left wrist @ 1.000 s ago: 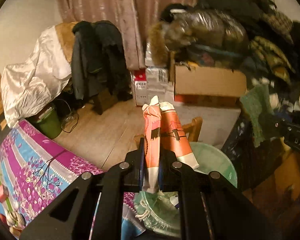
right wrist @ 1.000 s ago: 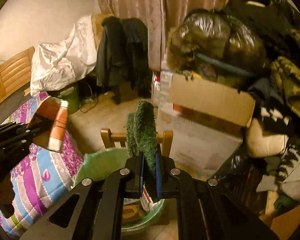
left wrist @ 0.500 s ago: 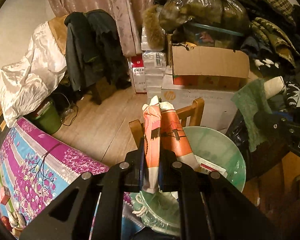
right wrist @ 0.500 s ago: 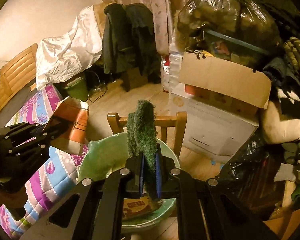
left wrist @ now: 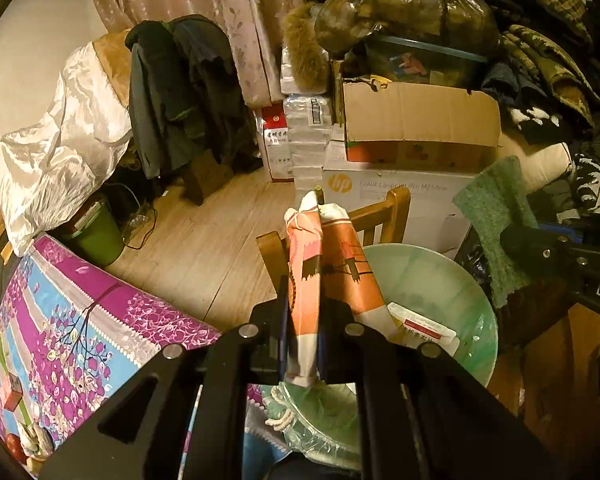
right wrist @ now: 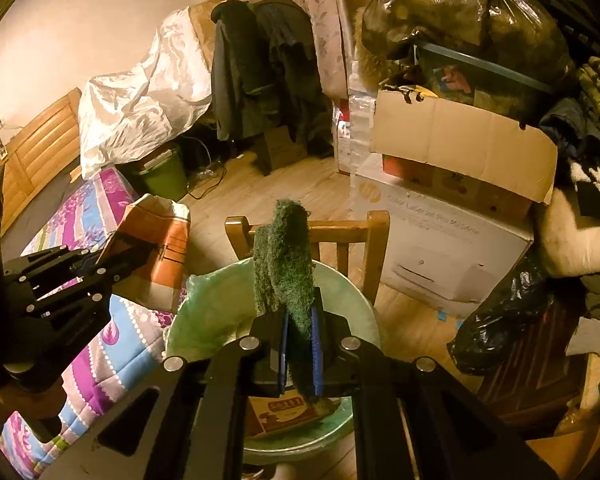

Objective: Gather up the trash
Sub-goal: 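Open both grippers to drop the tube and sponge into the green bin, then move both tools back over the trash on the bed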

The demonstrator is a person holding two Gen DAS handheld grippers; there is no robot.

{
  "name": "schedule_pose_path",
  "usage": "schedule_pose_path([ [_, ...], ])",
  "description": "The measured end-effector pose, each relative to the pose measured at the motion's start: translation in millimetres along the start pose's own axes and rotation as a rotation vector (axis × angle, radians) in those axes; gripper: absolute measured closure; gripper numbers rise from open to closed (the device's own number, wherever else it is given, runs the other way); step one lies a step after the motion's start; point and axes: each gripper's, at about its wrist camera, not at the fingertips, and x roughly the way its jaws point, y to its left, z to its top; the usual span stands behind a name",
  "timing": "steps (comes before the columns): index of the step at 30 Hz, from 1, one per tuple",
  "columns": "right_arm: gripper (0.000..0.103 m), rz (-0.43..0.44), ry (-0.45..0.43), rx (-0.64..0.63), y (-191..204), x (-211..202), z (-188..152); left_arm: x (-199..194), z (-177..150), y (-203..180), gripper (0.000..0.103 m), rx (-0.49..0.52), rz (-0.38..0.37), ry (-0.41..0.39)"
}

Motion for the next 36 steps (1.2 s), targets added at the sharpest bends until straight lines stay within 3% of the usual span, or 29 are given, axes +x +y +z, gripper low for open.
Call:
schedule_pose_path([
  [3, 0.091, 0.021, 0.017, 0.006, -0.4, 5.9, -1.2, 2.5, -0.8, 2.1, 0.093, -0.013, -0.044, 0.014],
  [4, 0.081, 0.021, 0.026, 0.013, -2.0, 8.7, -1.9, 4.1, -0.9, 2.4, 0.091, -0.018, -0.068, 0.024],
  [5, 0.073, 0.019, 0.029, 0.023, -3.6, 10.6, -2.5, 6.9, -1.0, 3.2, 0.086, -0.021, -0.099, 0.044],
  [7, 0.073, 0.025, 0.027, 0.048, -7.7, 11.9, -3.6, 10.7, -3.3, 4.7, 0.066, -0.033, -0.104, 0.055],
  [16, 0.073, 0.042, 0.015, 0.092, -20.0, 12.8, -5.8, 13.8, -11.9, 11.5, 0.066, -0.067, -0.107, 0.072],
  [25, 0.073, 0.082, -0.022, 0.045, 1.6, 10.7, -2.9, 5.0, -34.0, 42.8, 0.066, -0.153, -0.002, 0.079],
  [31, 0.073, 0.145, -0.027, 0.02, 31.2, 18.9, -1.4, -12.0, -78.7, 94.3, 0.066, -0.284, 0.107, 0.115],
  [36, 0.073, 0.214, 0.015, -0.067, 85.4, 35.0, -6.3, -31.8, -130.5, 132.7, 0.066, -0.382, 0.182, 0.168],
])
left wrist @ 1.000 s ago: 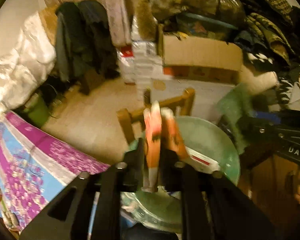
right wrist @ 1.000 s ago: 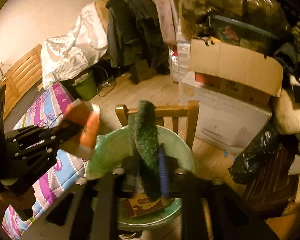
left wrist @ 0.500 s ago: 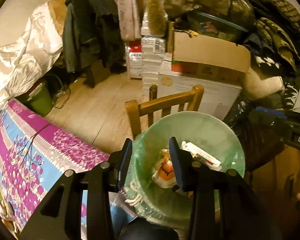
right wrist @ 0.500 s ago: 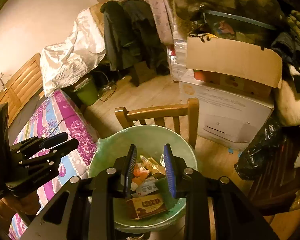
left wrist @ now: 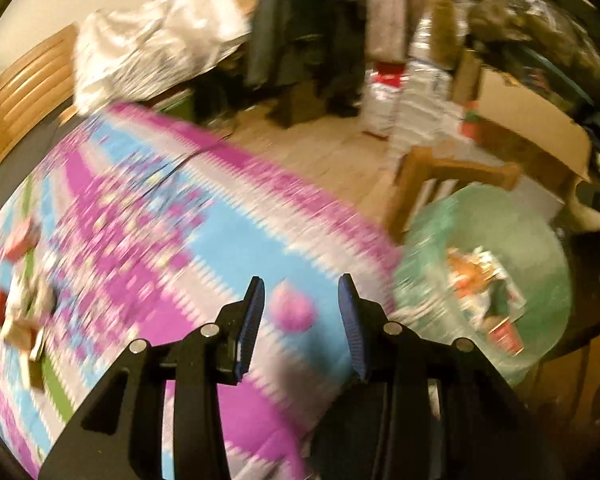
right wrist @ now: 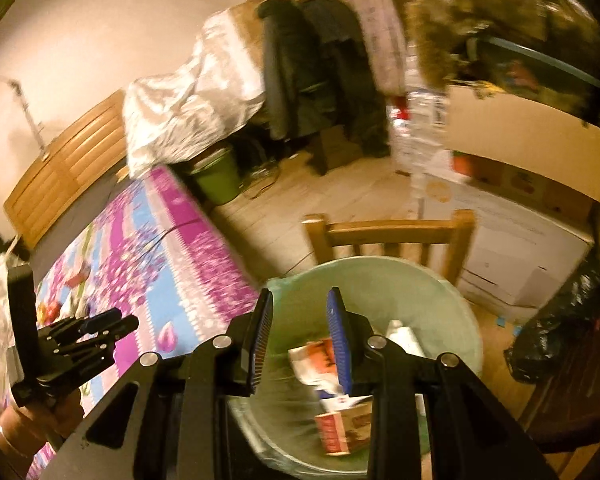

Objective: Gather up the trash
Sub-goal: 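Move both tools back over the trash on the bed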

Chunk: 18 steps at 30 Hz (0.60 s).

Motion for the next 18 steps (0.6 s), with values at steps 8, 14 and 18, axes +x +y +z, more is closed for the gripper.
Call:
schedule_pose_path([
  [8, 0.073, 0.134, 0.102, -0.175, 108.8, 46.1, -14.1, -20.6, -64.1, 78.3, 0.066, -0.137, 0.099, 0.041],
  [14, 0.073, 0.228, 0.187, -0.311, 195.2, 78.4, -32.1, -39.2, -119.4, 138.0, 0.066, -0.28, 0.161, 0.076],
  [18, 0.073, 0.296, 0.244, -0.387, 252.9, 98.4, -47.9, -54.9, -158.3, 175.2, 0.066, -0.383, 0.209, 0.096],
])
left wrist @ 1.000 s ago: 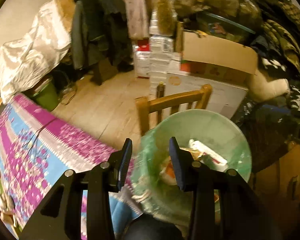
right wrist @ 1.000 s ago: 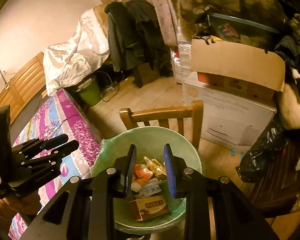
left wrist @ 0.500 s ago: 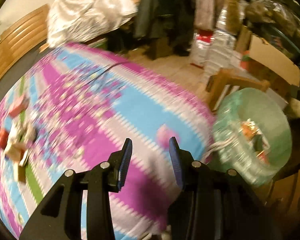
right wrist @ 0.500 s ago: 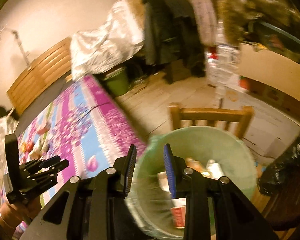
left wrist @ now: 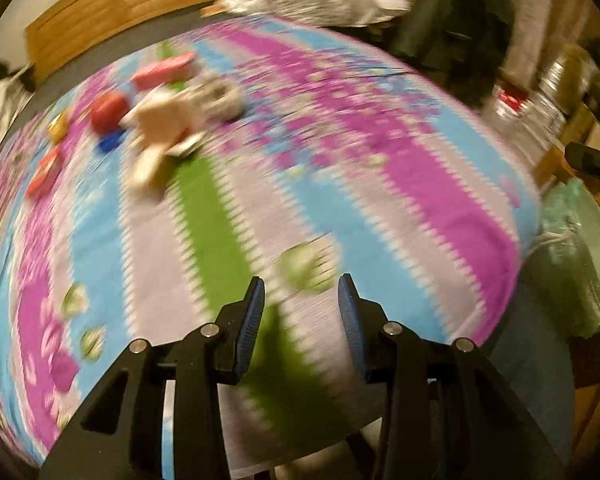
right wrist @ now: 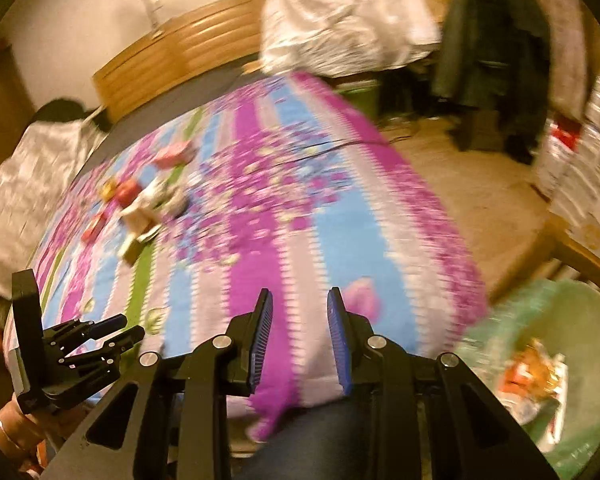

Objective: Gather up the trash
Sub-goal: 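Move both tools back over the trash on the bed, then grasp the blue bottle cap with the right gripper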

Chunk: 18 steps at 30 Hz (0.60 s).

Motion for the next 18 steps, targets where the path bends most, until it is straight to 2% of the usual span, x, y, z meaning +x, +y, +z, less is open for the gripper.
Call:
schedule_pose_path([
  [3, 0.073, 0.053, 0.033, -0.041, 28.1, 19.6, 2.9, -1.7, -14.3, 30.5, 0.066, -0.06, 0.036, 0.008],
  [6, 0.073, 0.141, 0.07, -0.092, 65.9, 41.0, 16.5, -6.5, -25.4, 63.4, 0.066, -0.14, 0.062, 0.004],
  [13, 0.073, 0.351, 0.058, -0.301, 193.9, 78.1, 81.9, -17.3, -41.2, 129.4, 0.066, -0.305, 0.133, -0.029],
  [18, 0.073, 0.431, 0.089, -0.418, 284.4, 118.8, 104.9, -17.0, -55.9, 168.1, 0.066, -0.422, 0.151, -0.025],
])
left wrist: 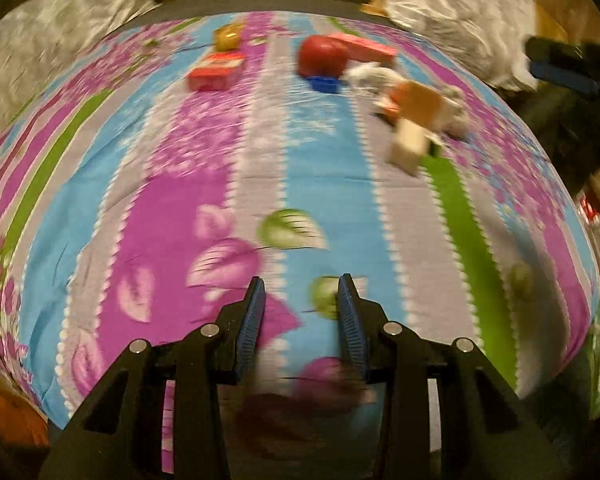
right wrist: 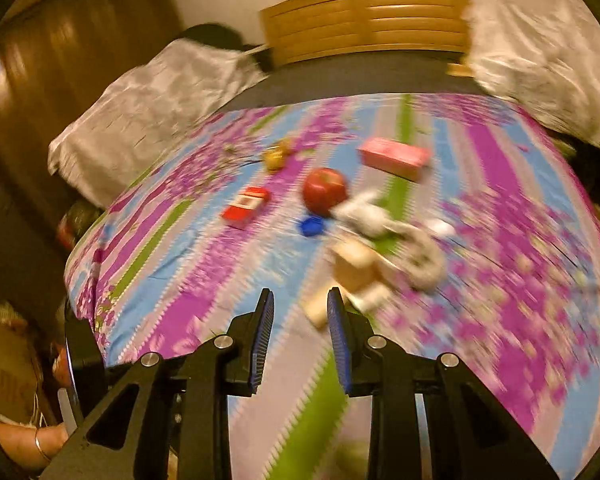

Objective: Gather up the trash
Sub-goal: 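Grasp the blue bottle cap with the right gripper, then grasp the beige foam block with the left gripper while the right holds the cap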

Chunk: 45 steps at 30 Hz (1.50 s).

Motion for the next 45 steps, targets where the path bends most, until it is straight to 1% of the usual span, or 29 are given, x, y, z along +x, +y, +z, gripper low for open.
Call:
schedule_pose_path([
  [2, 0.073, 0.011, 0.013, -0.018, 11.9, 28.9, 17.3, 2.4, -0.6, 11.3, 0.066, -0.038, -0.003, 0.004],
  [3, 0.071, 0.0, 0.021, -0.032, 17.0, 47.4, 24.9, 3.7, -0.1, 18.5, 0.066, -0.062, -0.008, 0.005],
  [5, 0.056, -0.065, 0.07, -0.071, 23.2, 101.3, 42.9, 3.7, 0.7, 26.6, 0.066, -0.085, -0.018, 0.001],
  [6, 0.054, -0.087, 0.088, -0.078, 23.6, 116.2, 44.9, 4.7, 2.4, 29.7, 0.066, -0.093, -0.02, -0.003],
  [7, 0.053, -0.131, 0.132, -0.085, 21.6, 145.6, 51.2, 4.9, 3.4, 31.5, 0.066, -0.098, -0.022, -0.007],
  [9, 0.053, -0.175, 0.178, -0.063, 11.6, 180.4, 56.8, 5.0, 7.0, 38.6, 0.066, -0.117, -0.027, -0.017],
  [11, 0.053, -0.203, 0.208, -0.04, 2.4, 206.2, 60.6, 7.1, 12.1, 45.3, 0.066, -0.14, -0.037, -0.023],
  [13, 0.053, -0.249, 0.245, -0.03, -6.0, 232.4, 65.4, 8.7, 15.3, 49.2, 0.066, -0.149, -0.042, -0.027],
  [15, 0.054, -0.275, 0.257, -0.023, -11.9, 247.7, 65.0, 11.0, 18.6, 53.8, 0.066, -0.155, -0.041, -0.033],
  [16, 0.061, -0.26, 0.269, 0.001, -16.1, 255.3, 66.8, 12.5, 19.8, 55.9, 0.066, -0.158, -0.041, -0.033],
  [20, 0.062, -0.259, 0.262, -0.015, -16.1, 258.9, 67.4, 16.2, 21.7, 59.9, 0.066, -0.167, -0.038, -0.033],
  [22, 0.062, -0.241, 0.222, -0.028, -11.7, 242.5, 66.7, 16.5, 22.0, 59.6, 0.065, -0.169, -0.034, -0.034],
  [25, 0.062, -0.126, 0.132, 0.007, -2.3, 189.6, 67.5, 14.5, 24.2, 54.7, 0.064, -0.157, -0.039, -0.04],
  [27, 0.062, -0.053, 0.049, 0.041, -1.3, 141.3, 66.9, 14.1, 27.6, 46.1, 0.064, -0.126, -0.05, -0.044],
  [28, 0.062, -0.02, -0.019, 0.067, -4.1, 100.6, 62.8, 14.4, 29.9, 40.5, 0.064, -0.103, -0.056, -0.046],
  [30, 0.062, -0.001, -0.091, 0.104, -13.5, 49.6, 52.1, 15.1, 36.5, 24.4, 0.064, -0.047, -0.073, -0.058],
  [32, 0.062, -0.023, -0.144, 0.156, -30.2, -5.3, 28.5, 17.2, 43.7, 7.8, 0.064, 0.0, -0.108, -0.067],
  [33, 0.062, -0.032, -0.15, 0.176, -36.4, -20.2, 18.9, 20.3, 49.2, -4.6, 0.064, 0.037, -0.137, -0.07],
  [35, 0.062, -0.057, -0.144, 0.256, -55.0, -54.0, -17.8, 28.1, 58.8, -24.9, 0.064, 0.097, -0.192, -0.067],
  [39, 0.062, -0.102, -0.12, 0.363, -77.5, -86.4, -74.2, 54.9, 85.3, -68.3, 0.064, 0.207, -0.277, -0.051],
  [41, 0.062, -0.115, -0.115, 0.399, -81.3, -96.9, -96.7, 66.0, 94.1, -84.1, 0.063, 0.239, -0.294, -0.036],
  [42, 0.062, -0.12, -0.116, 0.41, -83.1, -101.8, -105.7, 74.4, 99.9, -92.7, 0.06, 0.253, -0.294, -0.031],
  [44, 0.062, -0.132, -0.123, 0.412, -83.9, -105.0, -111.4, 85.1, 104.6, -100.5, 0.059, 0.268, -0.292, -0.02],
  [45, 0.062, -0.14, -0.133, 0.41, -84.4, -110.0, -113.5, 93.9, 106.0, -102.4, 0.064, 0.276, -0.284, 0.001],
])
